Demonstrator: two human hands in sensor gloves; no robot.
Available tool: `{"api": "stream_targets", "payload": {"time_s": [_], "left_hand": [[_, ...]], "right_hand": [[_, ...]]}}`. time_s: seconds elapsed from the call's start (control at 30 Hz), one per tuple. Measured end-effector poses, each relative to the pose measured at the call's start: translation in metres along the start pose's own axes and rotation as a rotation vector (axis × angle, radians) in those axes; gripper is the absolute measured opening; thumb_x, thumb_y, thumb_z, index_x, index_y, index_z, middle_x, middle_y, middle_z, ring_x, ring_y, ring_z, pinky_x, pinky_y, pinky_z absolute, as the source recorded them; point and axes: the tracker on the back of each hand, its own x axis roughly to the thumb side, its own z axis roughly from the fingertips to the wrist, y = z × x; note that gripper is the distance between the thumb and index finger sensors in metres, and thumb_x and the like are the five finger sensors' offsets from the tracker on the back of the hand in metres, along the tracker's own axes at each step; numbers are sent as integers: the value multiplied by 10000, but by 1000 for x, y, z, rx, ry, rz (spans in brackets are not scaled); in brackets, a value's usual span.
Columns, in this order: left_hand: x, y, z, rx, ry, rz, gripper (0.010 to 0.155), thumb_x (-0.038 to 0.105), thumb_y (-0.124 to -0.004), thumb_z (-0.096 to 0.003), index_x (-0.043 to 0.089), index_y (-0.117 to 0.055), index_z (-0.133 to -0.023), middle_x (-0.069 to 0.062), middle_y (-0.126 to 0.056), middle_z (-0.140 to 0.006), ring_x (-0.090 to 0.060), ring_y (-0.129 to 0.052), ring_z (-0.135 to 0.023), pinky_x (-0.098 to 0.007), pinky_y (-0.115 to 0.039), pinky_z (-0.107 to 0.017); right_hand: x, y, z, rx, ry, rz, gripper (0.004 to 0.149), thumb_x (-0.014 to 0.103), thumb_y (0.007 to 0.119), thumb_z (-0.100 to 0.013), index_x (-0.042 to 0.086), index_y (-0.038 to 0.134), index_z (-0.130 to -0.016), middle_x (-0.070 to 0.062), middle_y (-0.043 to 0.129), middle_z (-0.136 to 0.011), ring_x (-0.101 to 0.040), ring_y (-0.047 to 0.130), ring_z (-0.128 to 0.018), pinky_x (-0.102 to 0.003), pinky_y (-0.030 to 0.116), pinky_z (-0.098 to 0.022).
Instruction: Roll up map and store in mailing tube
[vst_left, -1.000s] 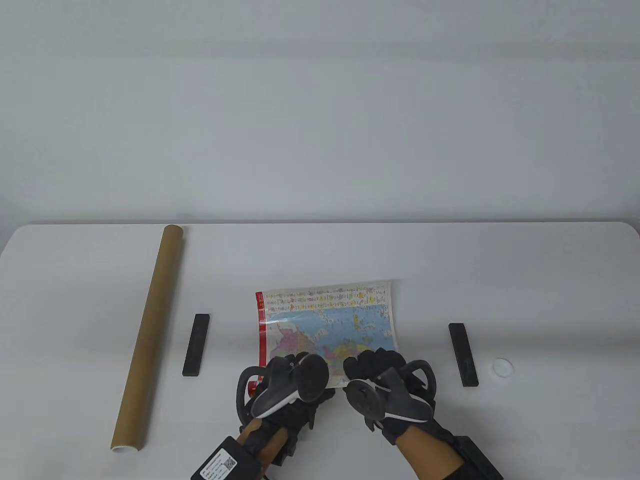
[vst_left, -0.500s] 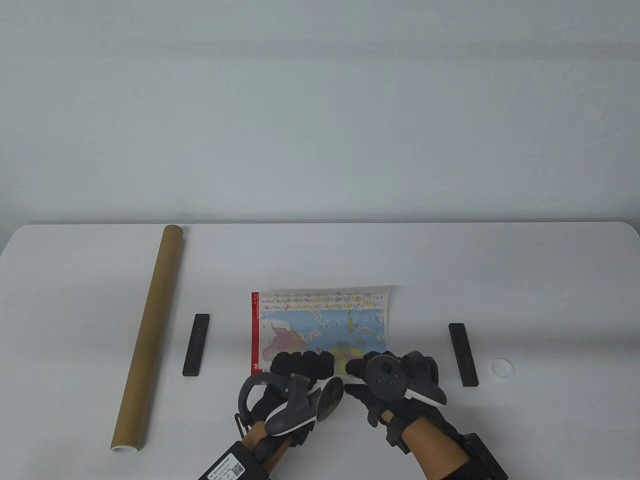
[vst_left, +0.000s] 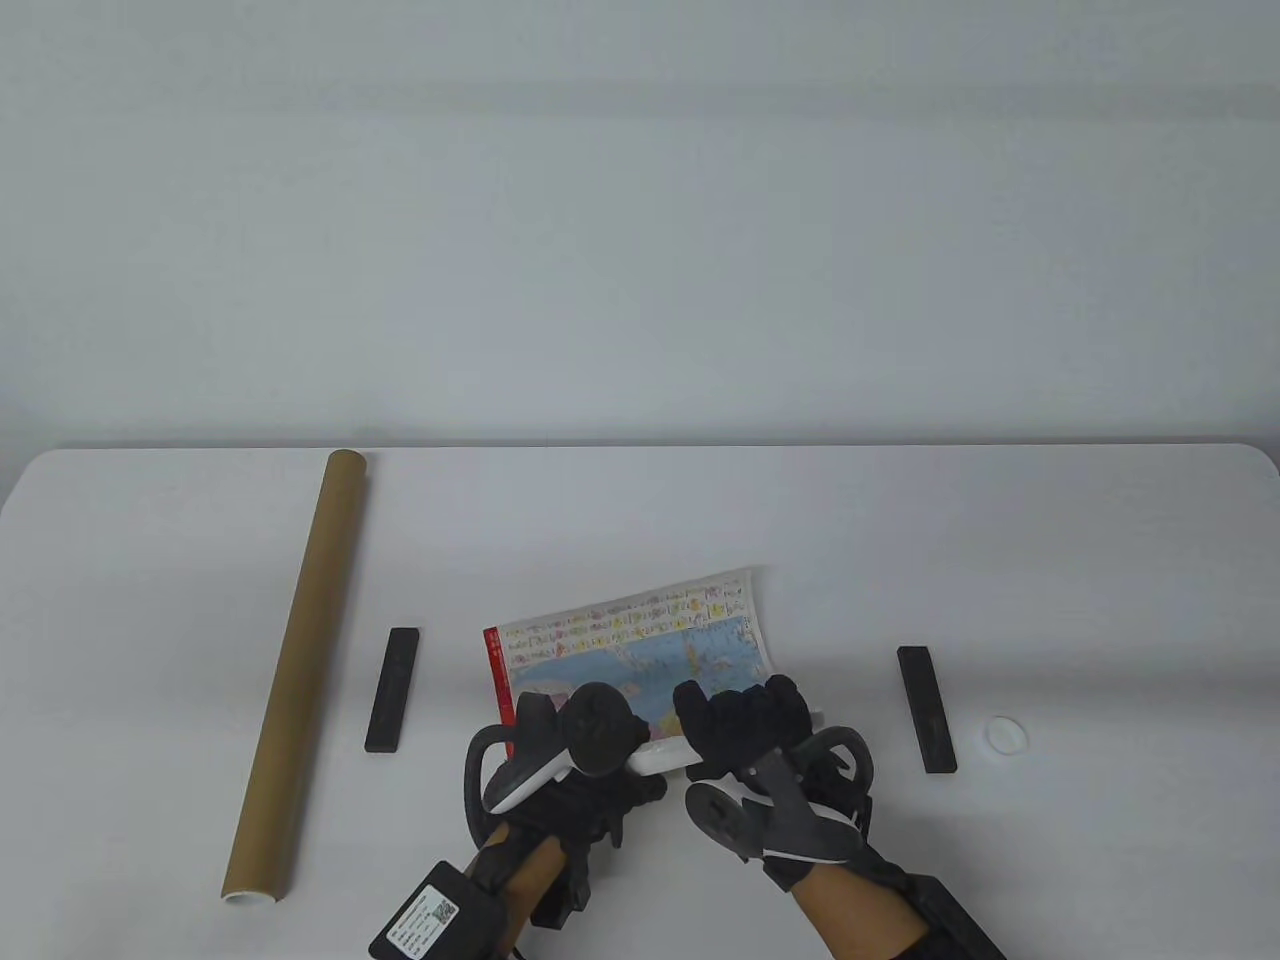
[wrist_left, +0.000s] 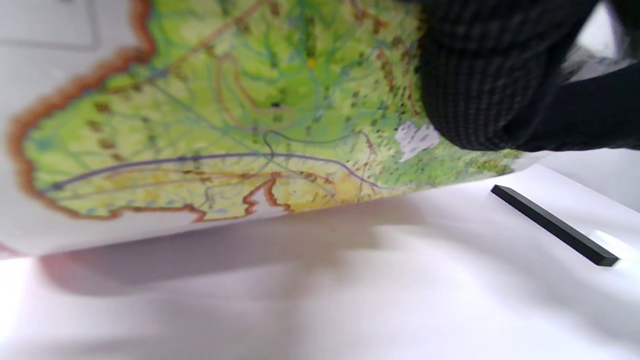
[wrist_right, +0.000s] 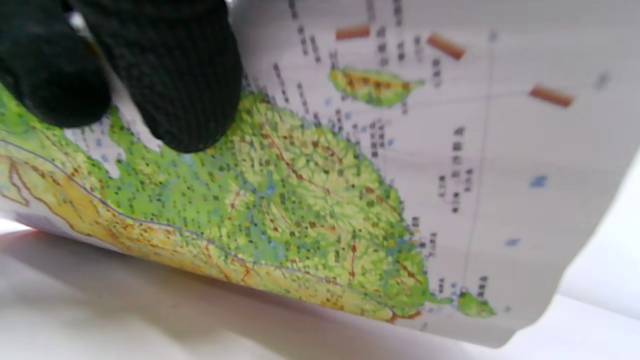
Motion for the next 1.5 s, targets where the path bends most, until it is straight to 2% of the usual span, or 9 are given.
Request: {"api": "stream_targets", "payload": {"time_s": [0.13,0.23,0.47,0.67,0.83,1.13,1.23,1.37,1.5], "left_hand": [[6,-1,3,28,-18,-69,577,644,-909,-359,393,-823,-872,92,-943,-546,-126,-1010,-464,-384,-787,-636],[16,-1,9,105,-25,-203,635,670,-870,-370,404,-760,-936,68,-921,-711,-184,-996,-636,-422,-737,-692],[41,-2,27,318,-43,-449,665,646,-841,-393,440,-652,-997,78,-757,-943,-220,-860,-882,-447,-669,-752],[46,-2,31,460,-92,-540,654,679,-833,-336,436,-719,-932,90,-790,-841,-170,-890,-771,-415,-678,-734],[44,-2,27,438,-64,-512,582,689,-823,-322,425,-808,-841,97,-862,-713,-120,-960,-620,-373,-763,-660],[25,2,16,257,-2,-279,558,697,-835,-319,391,-875,-784,84,-925,-620,-114,-1016,-517,-357,-816,-602],[14,3,11,182,16,-160,566,700,-839,-318,382,-879,-784,82,-935,-604,-110,-1026,-499,-349,-827,-589],[2,2,5,62,25,16,552,689,-864,-321,371,-895,-771,76,-946,-588,-117,-1030,-487,-349,-828,-584],[0,0,3,12,7,39,527,675,-874,-336,362,-906,-759,67,-949,-595,-138,-1029,-510,-359,-812,-607]], "right_hand": [[-3,4,-2,37,16,-21,620,431,928,-450,103,783,-956,-19,873,-611,-294,922,-523,-586,727,-545],[-8,8,-4,81,38,-87,579,428,923,-457,93,819,-917,-2,883,-554,-269,936,-461,-568,761,-506],[-30,21,-6,207,153,-397,528,413,923,-462,65,872,-856,-9,890,-497,-266,944,-394,-567,782,-448],[-41,27,-5,253,151,-603,513,394,922,-473,60,877,-860,-21,892,-496,-281,939,-395,-577,769,-447],[-34,18,-3,176,122,-446,577,415,904,-484,65,834,-937,-58,891,-592,-327,931,-487,-602,730,-498],[-16,4,0,54,37,-196,685,418,902,-483,94,720,-1058,-176,706,-906,-475,749,-798,-704,548,-617],[-11,1,1,29,18,-147,697,407,898,-488,95,685,-1074,-180,686,-940,-483,731,-833,-718,523,-629],[-6,1,1,4,-4,-60,705,423,892,-484,114,671,-1078,-147,715,-925,-445,758,-827,-708,523,-649],[-6,4,-2,48,4,-68,618,417,880,-480,127,746,-1009,-95,811,-797,-374,856,-688,-660,611,-617]]}}
